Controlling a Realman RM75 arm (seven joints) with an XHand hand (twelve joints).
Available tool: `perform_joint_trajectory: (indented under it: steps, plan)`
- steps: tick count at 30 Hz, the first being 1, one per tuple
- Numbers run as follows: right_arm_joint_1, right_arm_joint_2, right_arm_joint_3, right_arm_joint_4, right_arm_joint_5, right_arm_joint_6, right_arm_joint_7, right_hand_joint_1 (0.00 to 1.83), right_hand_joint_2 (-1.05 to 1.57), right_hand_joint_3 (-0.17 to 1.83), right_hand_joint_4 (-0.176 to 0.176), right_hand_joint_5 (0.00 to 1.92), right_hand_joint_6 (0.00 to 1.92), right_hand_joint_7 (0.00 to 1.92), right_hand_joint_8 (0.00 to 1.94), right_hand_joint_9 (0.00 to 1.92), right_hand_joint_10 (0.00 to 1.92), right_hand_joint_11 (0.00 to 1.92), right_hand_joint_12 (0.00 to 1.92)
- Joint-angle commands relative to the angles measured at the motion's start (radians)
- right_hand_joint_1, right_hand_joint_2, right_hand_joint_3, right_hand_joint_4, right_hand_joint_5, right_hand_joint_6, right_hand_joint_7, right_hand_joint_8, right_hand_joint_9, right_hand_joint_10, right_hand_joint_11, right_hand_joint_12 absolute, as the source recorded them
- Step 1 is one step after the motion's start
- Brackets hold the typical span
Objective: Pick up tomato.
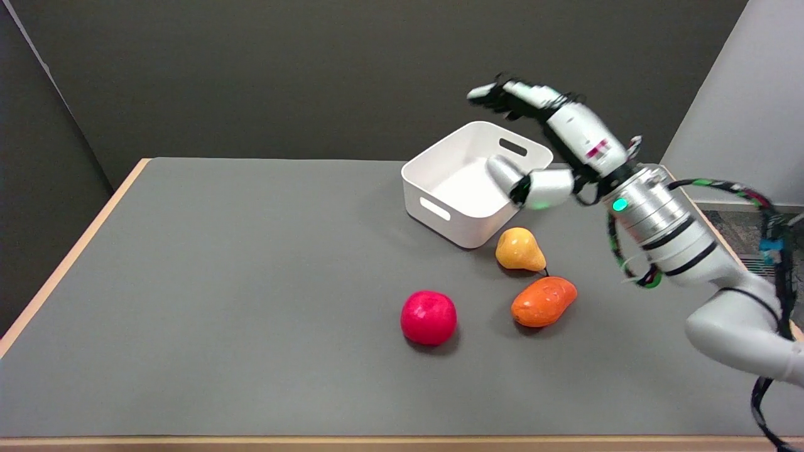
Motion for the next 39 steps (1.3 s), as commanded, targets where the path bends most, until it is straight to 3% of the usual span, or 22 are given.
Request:
perform_joint_trajectory:
  steps: [1, 8, 18, 26, 32, 39]
  plan:
    - [0.025, -0.115, -0.305, 0.121, -0.007, -0.073, -0.222, 0.54, 0.66, 0.98, 0.176, 0.3, 0.66, 0.41, 0.5, 0.36, 0.76, 0.26, 1.33]
    - [-0.076, -0.113, -0.35, 0.121, -0.039, 0.032, -0.21, 0.63, 0.65, 0.98, 0.165, 0.32, 0.67, 0.42, 0.5, 0.37, 0.8, 0.27, 1.37]
    - [-0.131, -0.103, -0.403, 0.134, -0.065, 0.151, -0.208, 0.51, 0.66, 0.92, 0.157, 0.32, 0.66, 0.48, 0.52, 0.4, 0.87, 0.3, 1.42]
    - [-0.089, -0.067, -0.398, 0.129, -0.021, -0.027, -0.208, 0.49, 0.62, 0.95, 0.146, 0.34, 0.69, 0.49, 0.57, 0.41, 0.89, 0.31, 1.49]
    - [0.041, -0.053, -0.405, 0.139, -0.061, -0.145, -0.208, 0.5, 0.62, 0.94, 0.146, 0.34, 0.69, 0.49, 0.58, 0.41, 0.89, 0.32, 1.49]
    - [0.062, -0.026, -0.33, 0.137, -0.078, -0.293, -0.219, 0.5, 0.62, 0.94, 0.145, 0.34, 0.7, 0.5, 0.58, 0.41, 0.89, 0.32, 1.49]
